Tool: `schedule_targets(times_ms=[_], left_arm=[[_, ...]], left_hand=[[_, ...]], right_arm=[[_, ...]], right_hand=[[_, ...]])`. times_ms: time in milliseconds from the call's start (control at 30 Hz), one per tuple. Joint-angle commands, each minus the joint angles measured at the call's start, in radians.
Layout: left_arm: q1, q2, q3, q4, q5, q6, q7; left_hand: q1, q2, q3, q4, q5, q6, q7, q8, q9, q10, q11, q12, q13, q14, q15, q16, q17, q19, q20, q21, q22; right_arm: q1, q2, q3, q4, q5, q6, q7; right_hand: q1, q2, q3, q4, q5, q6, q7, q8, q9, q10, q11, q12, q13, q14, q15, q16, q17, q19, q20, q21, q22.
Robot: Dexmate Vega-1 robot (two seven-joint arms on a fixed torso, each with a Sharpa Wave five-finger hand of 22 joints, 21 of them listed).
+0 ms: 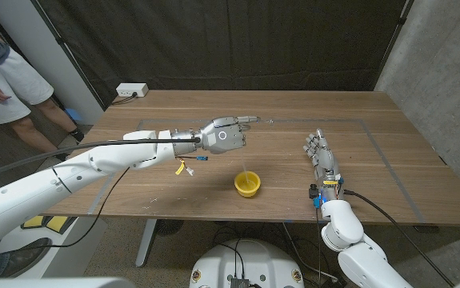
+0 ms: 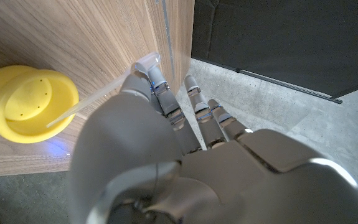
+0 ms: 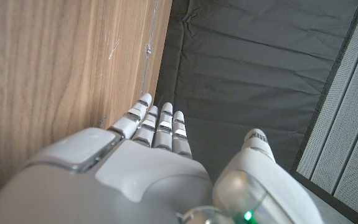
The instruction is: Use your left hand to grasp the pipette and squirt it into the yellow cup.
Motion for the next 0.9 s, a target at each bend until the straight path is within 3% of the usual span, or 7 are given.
schedule_targets(times_ms=[33, 900], left_arm=[[0.001, 0.003, -0.006, -0.014, -0.017, -0.001, -0.043], [-0.001, 0.007, -0.024, -0.031, -0.031, -0.019, -0.070]], left_hand=[[-0.020, -0.012, -0.001, 0.010, 0.001, -0.010, 0.003, -0.003, 0.001, -0.017, 0.001, -0.006, 0.005, -0.009, -0.124, -0.006, 0.001, -0.003, -0.013, -0.005, 0.002], [-0.039, -0.026, -0.005, 0.016, 0.001, -0.049, 0.002, -0.019, 0.004, -0.062, 0.001, -0.016, 0.006, -0.032, -0.126, -0.010, 0.000, -0.010, 0.000, -0.007, 0.002]], right_arm=[[-0.007, -0.003, 0.001, -0.002, 0.003, 0.003, 0.003], [-0.013, -0.003, 0.001, -0.006, -0.002, 0.008, 0.002]], right_hand=[[0.002, 0.008, -0.004, -0.002, -0.003, 0.011, -0.001, 0.001, 0.002, 0.010, 0.001, 0.006, 0.006, 0.010, -0.002, 0.002, 0.004, 0.007, 0.000, 0.009, 0.003], [0.003, 0.009, -0.005, -0.002, -0.003, 0.011, -0.002, 0.000, 0.002, 0.012, 0.000, 0.006, 0.006, 0.011, -0.005, 0.001, 0.004, 0.008, -0.001, 0.009, 0.003]])
